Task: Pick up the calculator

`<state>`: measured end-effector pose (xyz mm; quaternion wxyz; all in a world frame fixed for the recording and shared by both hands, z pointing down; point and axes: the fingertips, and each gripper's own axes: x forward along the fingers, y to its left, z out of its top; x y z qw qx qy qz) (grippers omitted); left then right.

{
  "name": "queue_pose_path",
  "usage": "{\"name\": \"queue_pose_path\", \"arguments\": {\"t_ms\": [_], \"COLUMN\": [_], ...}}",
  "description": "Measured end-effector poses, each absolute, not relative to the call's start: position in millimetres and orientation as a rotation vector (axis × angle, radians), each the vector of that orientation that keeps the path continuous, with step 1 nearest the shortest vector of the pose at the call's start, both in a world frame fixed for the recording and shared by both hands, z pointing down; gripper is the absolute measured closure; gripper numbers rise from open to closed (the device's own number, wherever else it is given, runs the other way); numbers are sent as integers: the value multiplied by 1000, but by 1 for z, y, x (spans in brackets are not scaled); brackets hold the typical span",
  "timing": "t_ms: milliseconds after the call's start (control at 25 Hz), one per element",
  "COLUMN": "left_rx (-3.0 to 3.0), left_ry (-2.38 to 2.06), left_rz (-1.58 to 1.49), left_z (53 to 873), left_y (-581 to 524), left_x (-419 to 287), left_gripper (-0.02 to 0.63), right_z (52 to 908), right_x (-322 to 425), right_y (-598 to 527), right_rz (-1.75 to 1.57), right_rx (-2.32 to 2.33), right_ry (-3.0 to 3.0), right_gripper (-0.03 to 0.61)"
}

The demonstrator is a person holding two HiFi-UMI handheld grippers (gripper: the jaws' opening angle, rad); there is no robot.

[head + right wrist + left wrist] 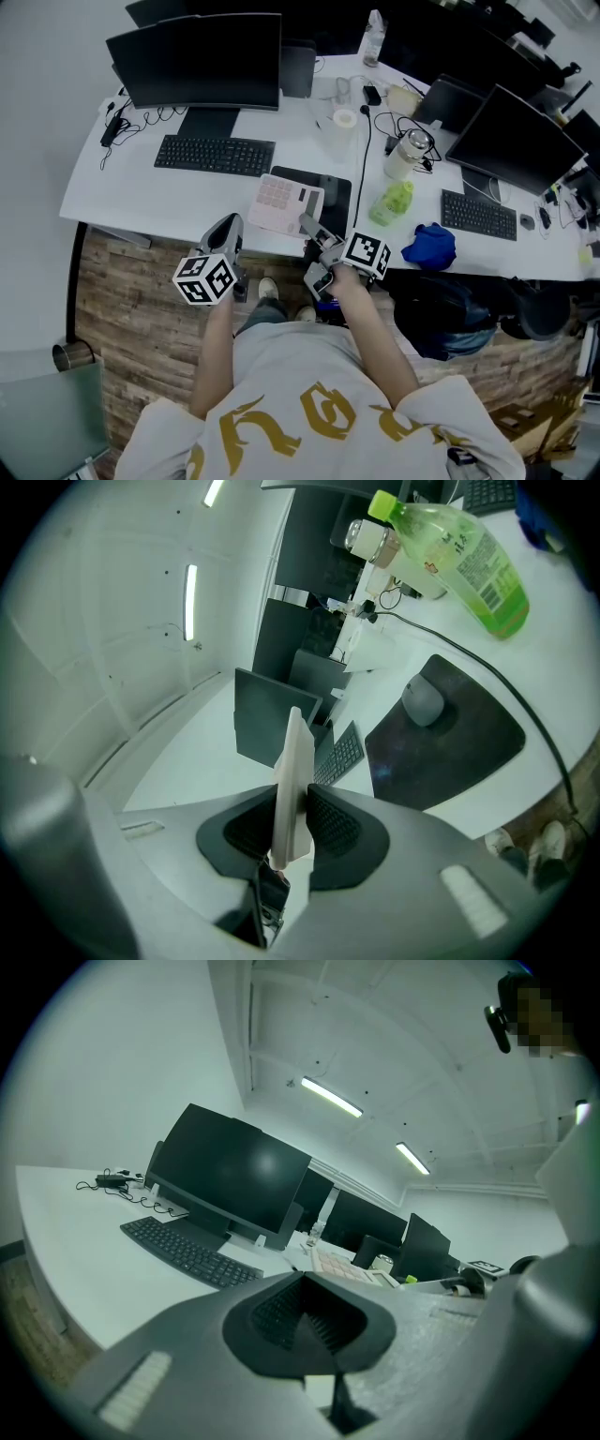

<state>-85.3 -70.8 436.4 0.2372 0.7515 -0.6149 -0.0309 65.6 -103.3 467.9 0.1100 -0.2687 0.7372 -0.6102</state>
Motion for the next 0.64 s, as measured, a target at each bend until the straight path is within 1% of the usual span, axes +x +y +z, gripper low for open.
{"name": "queue_pose_path", "arguments": {"t_ms": [640], "left_rx": [2040], "left_ry": [-1683], "left_rz": [-78], "left_z": [444], "left_y": [-73], "left_x": [-96], "left_gripper": [612], "right_z": [471], "right_x": [57], "right_y": [-107], "right_rz": [-1798], "right_rx": [-792], "right_ry": [2166], "right_gripper": [482]}}
